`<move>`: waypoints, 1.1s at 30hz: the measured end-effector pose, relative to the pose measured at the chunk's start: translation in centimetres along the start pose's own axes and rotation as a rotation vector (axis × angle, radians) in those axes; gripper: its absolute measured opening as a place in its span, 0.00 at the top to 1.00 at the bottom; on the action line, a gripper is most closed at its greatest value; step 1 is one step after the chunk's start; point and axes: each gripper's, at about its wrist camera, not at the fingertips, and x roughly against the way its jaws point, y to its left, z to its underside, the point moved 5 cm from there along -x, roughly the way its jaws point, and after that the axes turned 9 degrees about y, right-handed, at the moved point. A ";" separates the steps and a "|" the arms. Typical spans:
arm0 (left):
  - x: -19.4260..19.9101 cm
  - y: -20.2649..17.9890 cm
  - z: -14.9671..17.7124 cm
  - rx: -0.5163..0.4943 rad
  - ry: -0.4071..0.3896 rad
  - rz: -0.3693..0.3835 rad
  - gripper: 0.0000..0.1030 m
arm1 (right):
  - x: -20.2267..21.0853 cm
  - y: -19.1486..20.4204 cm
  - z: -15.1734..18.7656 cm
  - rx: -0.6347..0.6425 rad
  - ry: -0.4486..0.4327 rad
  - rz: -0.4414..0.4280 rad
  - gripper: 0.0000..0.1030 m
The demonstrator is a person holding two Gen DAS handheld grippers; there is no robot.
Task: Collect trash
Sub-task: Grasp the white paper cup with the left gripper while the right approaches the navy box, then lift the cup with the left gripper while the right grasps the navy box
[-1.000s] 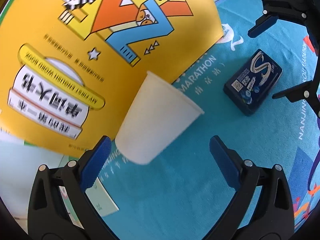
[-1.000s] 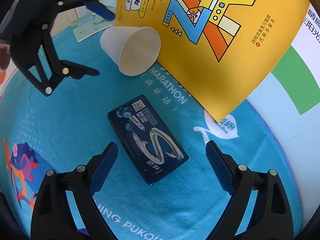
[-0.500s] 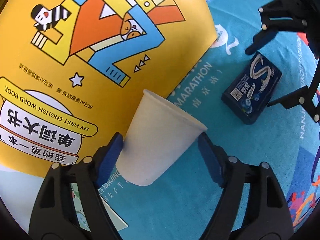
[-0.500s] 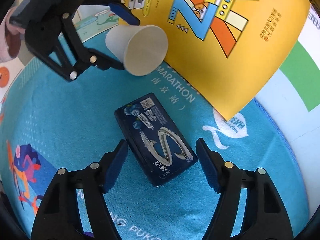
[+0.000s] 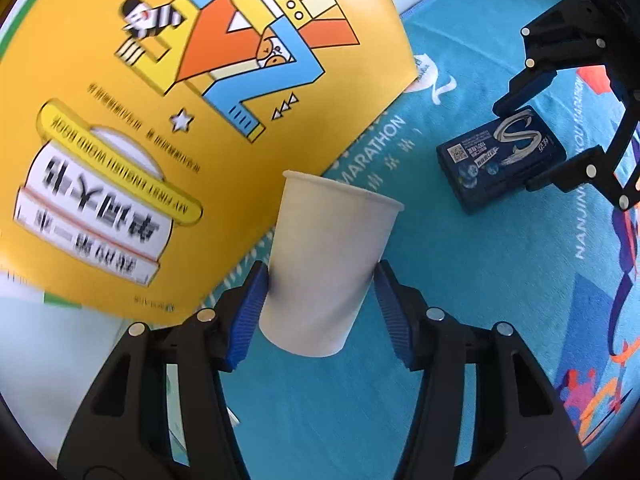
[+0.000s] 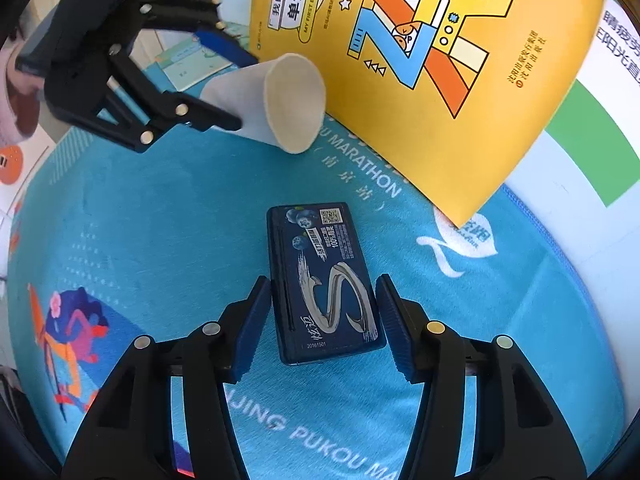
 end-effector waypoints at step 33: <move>5.0 -8.8 22.6 0.495 0.097 0.107 0.37 | 1.3 5.7 3.1 -0.128 0.044 0.057 0.21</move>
